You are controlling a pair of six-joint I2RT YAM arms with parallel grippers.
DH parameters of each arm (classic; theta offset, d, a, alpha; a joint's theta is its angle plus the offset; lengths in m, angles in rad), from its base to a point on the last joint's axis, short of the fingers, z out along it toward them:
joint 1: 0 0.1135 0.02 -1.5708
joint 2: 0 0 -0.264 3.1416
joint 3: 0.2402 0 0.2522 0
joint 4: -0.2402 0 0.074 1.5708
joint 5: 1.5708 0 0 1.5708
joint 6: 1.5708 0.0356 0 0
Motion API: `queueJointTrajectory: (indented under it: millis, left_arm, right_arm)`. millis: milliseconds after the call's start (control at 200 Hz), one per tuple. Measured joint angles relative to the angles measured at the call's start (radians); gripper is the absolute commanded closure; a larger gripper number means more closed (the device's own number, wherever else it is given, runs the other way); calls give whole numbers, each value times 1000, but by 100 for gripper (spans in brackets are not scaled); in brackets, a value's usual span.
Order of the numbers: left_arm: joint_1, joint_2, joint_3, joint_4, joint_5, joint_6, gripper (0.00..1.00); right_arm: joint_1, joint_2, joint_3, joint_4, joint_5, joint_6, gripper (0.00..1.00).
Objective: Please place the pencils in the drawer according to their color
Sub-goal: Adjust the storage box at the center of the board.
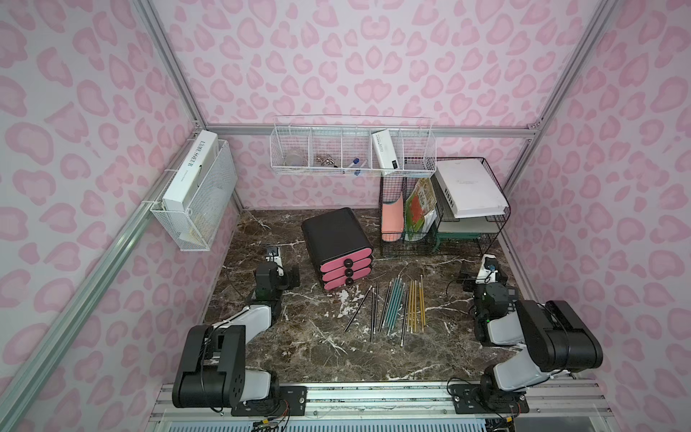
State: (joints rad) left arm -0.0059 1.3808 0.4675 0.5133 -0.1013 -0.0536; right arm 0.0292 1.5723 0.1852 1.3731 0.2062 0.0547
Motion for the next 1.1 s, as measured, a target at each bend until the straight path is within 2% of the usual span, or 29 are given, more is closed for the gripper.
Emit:
queueJointTrajectory:
  millis: [395,700,800,905,1015,1100]
  left_arm:
    - [-1,-19,-3,8,-4,-3,3]
    - [-1,-125,110,-160,-13,-3,2]
    - [-1,-161,178,-282,-20,-23,2]
    - [-1,-198,249,-420,-25,-55,2]
    - [-1,-232,336,-589,-31,-116,2]
    - [-1,-241,417,-722,-28,-172,1]
  right_arm:
    - [-10,-8,-2,-5,-9,-4,0]
    - [-8,-241,29,-174,71,37,0]
    - [-3,-351,59,-309,146,136,0]
    - [-29,-477,112,-492,197,335,0]
    - [-83,-574,127,-637,124,469,0]
    - [-80,-616,160,-741,-19,505,0]
